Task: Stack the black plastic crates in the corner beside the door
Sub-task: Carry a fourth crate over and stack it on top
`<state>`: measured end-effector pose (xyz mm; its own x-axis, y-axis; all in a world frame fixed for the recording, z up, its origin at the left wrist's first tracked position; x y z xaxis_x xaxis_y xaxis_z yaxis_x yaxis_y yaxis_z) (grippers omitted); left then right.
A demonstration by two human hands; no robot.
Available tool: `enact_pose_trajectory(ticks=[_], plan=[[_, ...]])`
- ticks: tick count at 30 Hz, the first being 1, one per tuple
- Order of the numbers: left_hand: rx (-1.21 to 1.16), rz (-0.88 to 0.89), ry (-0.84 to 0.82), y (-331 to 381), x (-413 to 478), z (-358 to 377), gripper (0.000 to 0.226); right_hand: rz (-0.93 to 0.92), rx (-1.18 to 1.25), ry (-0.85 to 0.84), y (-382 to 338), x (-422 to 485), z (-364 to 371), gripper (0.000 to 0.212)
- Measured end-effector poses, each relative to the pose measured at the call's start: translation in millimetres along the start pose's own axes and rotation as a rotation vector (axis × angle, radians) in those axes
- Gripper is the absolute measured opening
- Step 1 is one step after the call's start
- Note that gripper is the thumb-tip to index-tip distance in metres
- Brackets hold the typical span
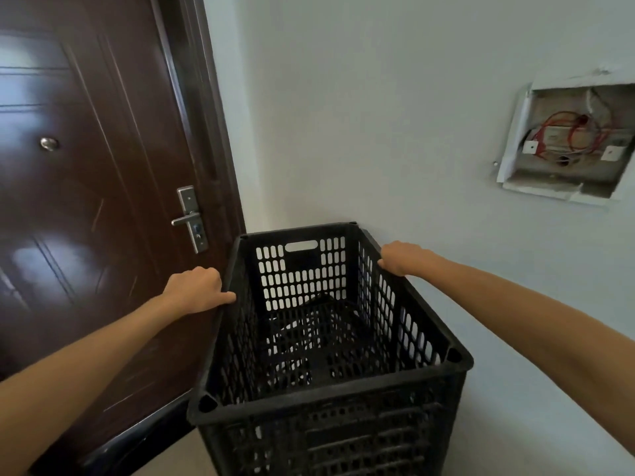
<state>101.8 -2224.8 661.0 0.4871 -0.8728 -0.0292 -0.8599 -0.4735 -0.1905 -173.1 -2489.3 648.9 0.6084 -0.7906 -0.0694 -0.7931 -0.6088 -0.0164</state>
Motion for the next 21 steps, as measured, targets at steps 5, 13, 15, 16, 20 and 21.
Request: enact_pose_trajectory(ticks=[5, 13, 15, 16, 20, 21], plan=[[0.006, -0.048, 0.045, 25.7, -7.3, 8.6, 0.054, -0.051, -0.132, 0.021, 11.6, 32.0, 1.5, 0.038], [0.021, -0.089, 0.103, 61.6, -8.5, 8.4, 0.054, -0.131, -0.212, 0.125, 28.3, 68.9, 7.4, 0.040], [0.074, -0.088, 0.113, 74.0, -12.3, 3.7, 0.053, -0.140, -0.246, 0.142, 29.9, 72.5, 6.5, 0.039], [0.105, -0.082, 0.115, 80.1, -13.8, 1.9, 0.052, -0.143, -0.264, 0.152, 30.8, 73.8, 6.4, 0.038], [0.216, -0.016, 0.077, 101.3, -16.7, -2.4, 0.049, -0.148, -0.291, 0.189, 32.3, 81.4, 4.7, 0.037], [0.251, -0.001, 0.067, 105.3, -17.1, -3.6, 0.049, -0.151, -0.290, 0.190, 31.8, 82.9, 3.8, 0.037]])
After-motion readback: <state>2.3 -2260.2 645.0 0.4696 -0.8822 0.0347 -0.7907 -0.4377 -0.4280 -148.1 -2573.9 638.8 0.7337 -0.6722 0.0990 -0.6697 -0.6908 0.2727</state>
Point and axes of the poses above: each hand's wrist, its own x-axis towards the middle knuckle, its own z-axis out of the palm, y = z × x, the point moved 4 cm from there along x, towards the middle knuckle, and after that the axes turned 9 degrees about x, right-handed, at the moved point
